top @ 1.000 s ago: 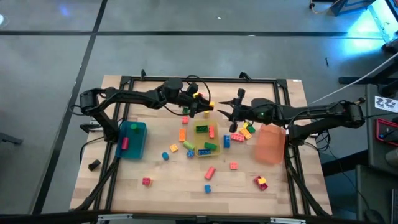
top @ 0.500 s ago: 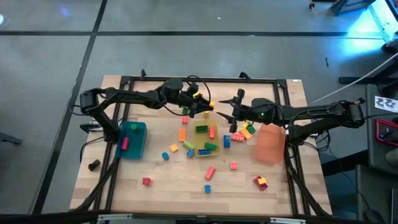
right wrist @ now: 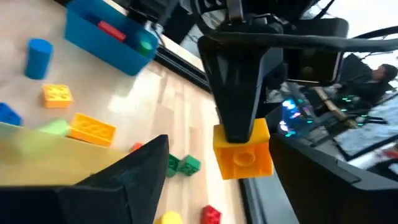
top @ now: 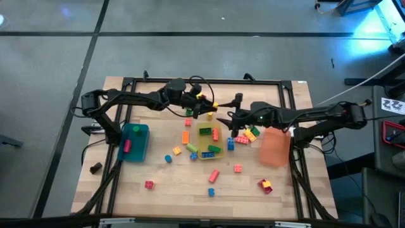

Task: Sort blocks by size
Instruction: Put the yellow 4 stud game piece into the orange bin, then put the green 4 stud game piece into the orange bin

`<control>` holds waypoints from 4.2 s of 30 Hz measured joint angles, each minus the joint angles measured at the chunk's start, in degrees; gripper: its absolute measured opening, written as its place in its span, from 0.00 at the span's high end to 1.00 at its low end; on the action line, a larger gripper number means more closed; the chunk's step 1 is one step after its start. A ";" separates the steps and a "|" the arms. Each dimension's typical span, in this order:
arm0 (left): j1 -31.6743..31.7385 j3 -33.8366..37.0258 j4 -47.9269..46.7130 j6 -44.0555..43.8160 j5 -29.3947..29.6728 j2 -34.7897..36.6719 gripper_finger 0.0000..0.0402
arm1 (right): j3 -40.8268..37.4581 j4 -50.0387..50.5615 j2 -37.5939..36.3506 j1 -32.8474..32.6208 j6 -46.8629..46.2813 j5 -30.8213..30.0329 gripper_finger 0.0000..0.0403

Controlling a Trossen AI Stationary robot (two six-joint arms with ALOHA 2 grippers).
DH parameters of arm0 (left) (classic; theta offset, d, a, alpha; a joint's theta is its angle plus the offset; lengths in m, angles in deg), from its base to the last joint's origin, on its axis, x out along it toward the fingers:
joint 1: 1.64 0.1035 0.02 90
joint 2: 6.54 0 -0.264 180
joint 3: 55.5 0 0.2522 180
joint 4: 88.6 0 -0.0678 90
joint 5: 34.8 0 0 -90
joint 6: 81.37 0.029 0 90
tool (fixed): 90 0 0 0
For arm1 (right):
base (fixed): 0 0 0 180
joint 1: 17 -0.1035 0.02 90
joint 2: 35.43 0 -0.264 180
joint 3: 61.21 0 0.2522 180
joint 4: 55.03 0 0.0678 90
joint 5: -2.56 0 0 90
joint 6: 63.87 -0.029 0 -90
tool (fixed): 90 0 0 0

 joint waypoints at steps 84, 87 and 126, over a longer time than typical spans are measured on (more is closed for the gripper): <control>11.50 0.02 -18.57 23.52 8.44 0.01 0.48 | 15.91 96.30 -0.88 0.02 -60.70 21.18 0.61; 12.43 0.02 -22.58 23.51 14.16 0.01 0.48 | 15.91 96.32 -0.88 0.00 -61.55 20.30 0.61; 11.41 0.33 -42.86 12.19 31.96 -5.75 0.48 | 15.87 91.19 -0.84 0.00 -65.16 18.84 0.32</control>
